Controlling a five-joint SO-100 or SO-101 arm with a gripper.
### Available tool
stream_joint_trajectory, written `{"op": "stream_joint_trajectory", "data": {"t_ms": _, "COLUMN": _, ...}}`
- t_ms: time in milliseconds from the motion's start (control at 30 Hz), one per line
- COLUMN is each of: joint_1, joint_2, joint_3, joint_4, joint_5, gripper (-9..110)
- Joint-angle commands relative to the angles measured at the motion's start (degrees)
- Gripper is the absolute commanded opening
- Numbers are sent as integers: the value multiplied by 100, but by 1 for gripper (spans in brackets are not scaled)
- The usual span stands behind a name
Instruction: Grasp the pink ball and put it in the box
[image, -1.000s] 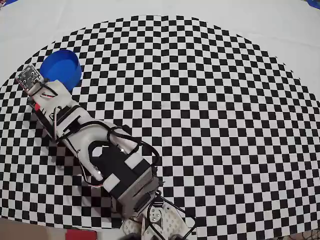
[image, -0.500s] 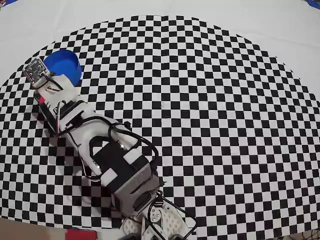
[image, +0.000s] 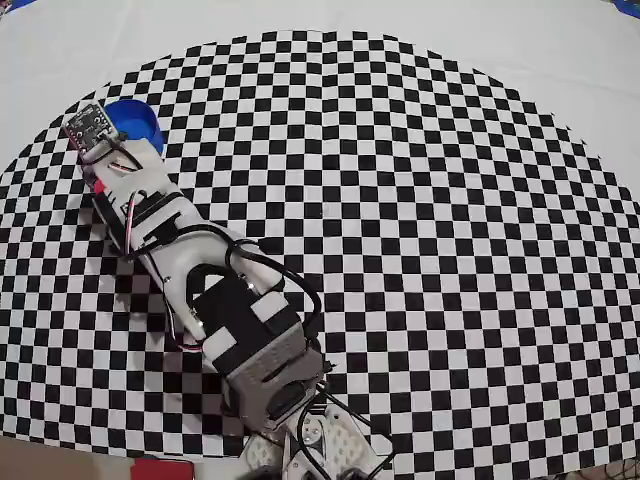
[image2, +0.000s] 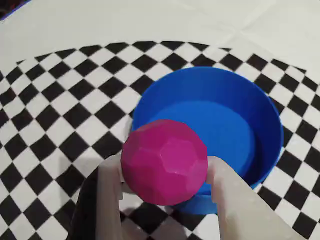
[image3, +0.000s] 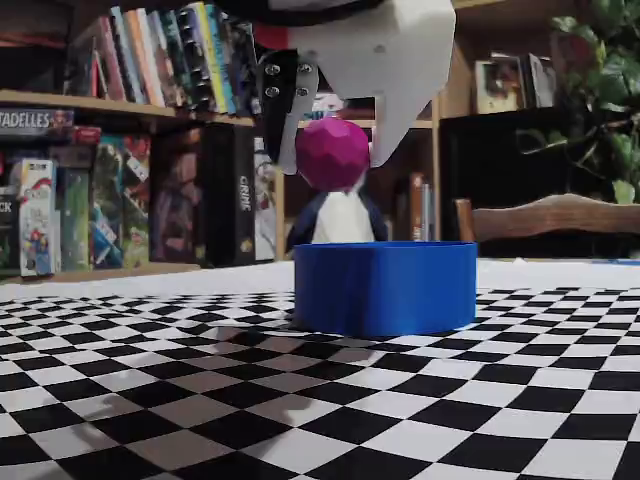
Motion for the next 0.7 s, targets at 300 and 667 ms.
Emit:
{"op": "stream_joint_trajectory", "data": {"t_ms": 300, "joint_1": 202, "joint_2": -70, "joint_3": -325, "joint_4": -167, "joint_5": -26, "gripper": 0}}
{"op": "stream_joint_trajectory", "data": {"t_ms": 667, "joint_1": 369, "joint_2": -545, "joint_3": -782, "joint_4": -167, "joint_5": -26, "gripper": 0}}
